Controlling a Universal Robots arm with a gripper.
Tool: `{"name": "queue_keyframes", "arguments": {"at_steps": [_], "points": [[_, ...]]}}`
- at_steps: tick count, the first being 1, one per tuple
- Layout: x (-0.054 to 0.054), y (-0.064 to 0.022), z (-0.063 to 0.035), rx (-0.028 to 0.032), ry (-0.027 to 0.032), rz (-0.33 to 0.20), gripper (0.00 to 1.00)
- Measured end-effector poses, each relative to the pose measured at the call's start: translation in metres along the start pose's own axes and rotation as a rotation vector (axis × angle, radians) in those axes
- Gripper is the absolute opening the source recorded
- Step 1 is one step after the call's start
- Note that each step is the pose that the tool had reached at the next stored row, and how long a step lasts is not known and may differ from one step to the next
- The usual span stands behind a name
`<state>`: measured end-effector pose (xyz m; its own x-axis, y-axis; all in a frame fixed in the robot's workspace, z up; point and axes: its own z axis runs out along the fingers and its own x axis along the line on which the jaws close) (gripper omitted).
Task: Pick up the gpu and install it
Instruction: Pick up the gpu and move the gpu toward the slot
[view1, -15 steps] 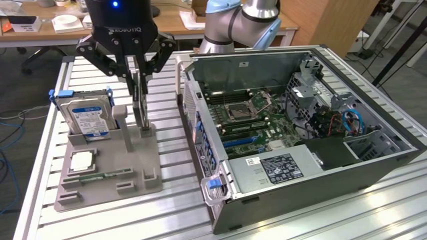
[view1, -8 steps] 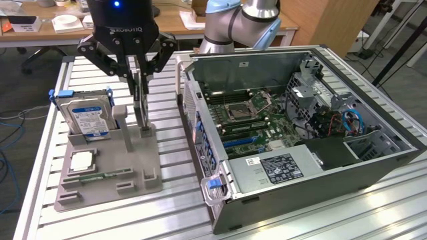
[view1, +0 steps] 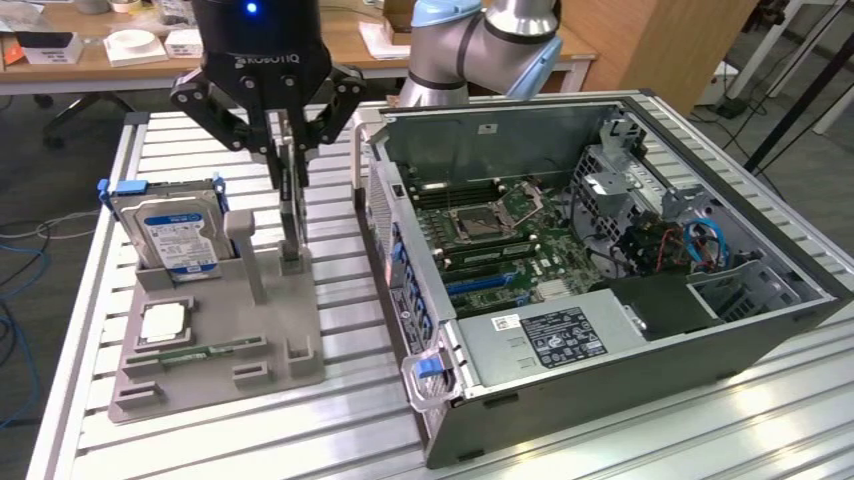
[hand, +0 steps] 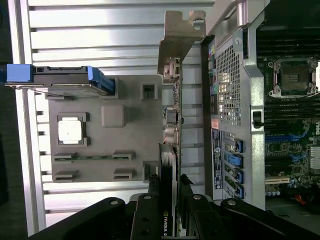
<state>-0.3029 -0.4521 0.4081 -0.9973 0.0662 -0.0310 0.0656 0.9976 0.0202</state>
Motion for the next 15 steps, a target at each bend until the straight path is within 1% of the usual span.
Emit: {"name": "queue_keyframes", "arguments": {"at_steps": [5,15], "points": [[-0.0052,0.0003,0.0002,0.0,0.0,0.0,0.26],[-0.007,0.0005,0.0002,0.0,0.0,0.0,0.26]]}}
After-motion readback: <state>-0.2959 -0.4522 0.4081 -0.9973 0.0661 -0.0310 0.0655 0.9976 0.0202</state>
